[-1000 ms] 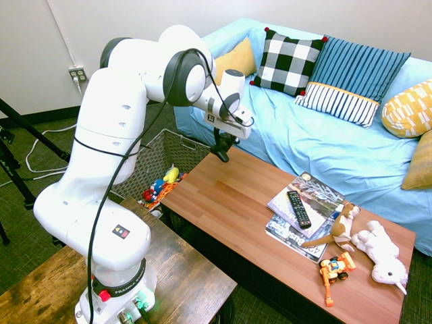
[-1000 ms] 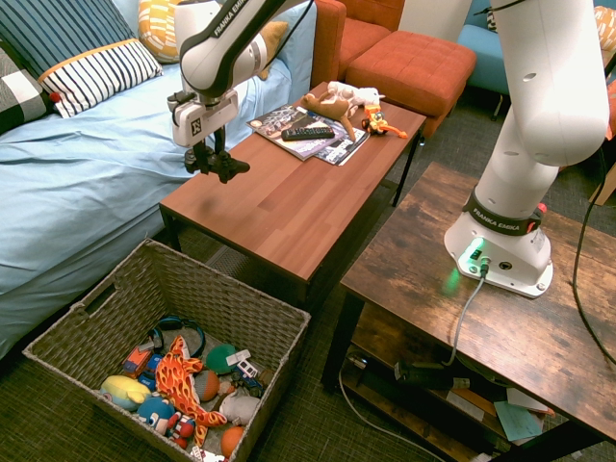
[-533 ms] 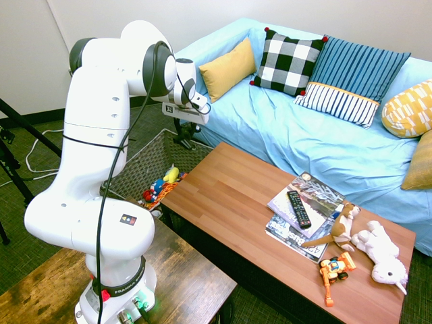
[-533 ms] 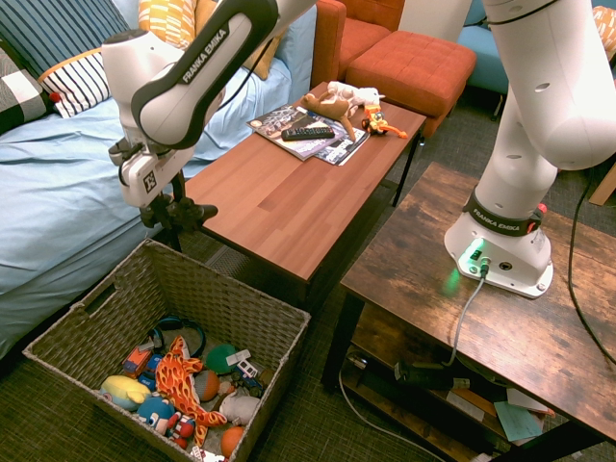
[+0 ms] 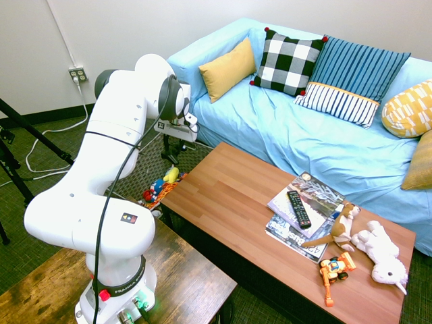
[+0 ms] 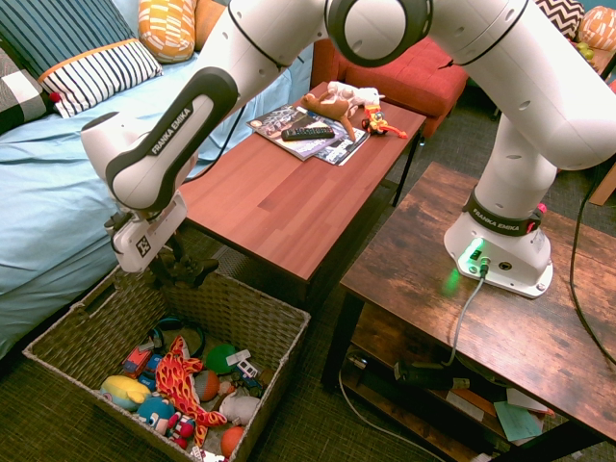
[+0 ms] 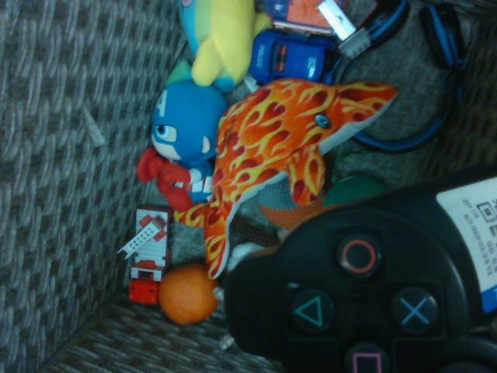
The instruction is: Put the gamepad in the basket
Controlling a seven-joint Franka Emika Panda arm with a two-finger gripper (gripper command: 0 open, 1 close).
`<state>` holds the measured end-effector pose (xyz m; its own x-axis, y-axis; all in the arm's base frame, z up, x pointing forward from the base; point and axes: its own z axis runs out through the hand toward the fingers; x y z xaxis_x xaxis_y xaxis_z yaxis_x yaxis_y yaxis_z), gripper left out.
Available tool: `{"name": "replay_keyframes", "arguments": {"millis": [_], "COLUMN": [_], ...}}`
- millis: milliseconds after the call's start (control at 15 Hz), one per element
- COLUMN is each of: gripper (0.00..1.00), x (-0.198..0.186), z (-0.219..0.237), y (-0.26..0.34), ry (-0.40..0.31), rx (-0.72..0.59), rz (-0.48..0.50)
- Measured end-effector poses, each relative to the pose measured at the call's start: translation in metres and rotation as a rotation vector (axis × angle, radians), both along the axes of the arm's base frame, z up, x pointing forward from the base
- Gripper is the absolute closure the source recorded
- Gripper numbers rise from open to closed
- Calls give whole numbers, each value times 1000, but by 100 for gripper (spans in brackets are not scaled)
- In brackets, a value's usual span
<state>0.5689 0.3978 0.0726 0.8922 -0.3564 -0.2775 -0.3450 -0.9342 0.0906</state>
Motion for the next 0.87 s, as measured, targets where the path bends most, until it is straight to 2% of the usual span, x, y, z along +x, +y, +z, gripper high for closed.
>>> {"name": "replay_keyframes", "arguments": {"millis": [67,133,533,867], "gripper": [100,0,0,0], "x": [0,0,22,30], "z": [-6,-11,-10,-10], "y": [7,11,17,19], "ry": [16,34,50,34], "rx": [-6,-13,-21,-25], "rz": [10,15,9,-3]}}
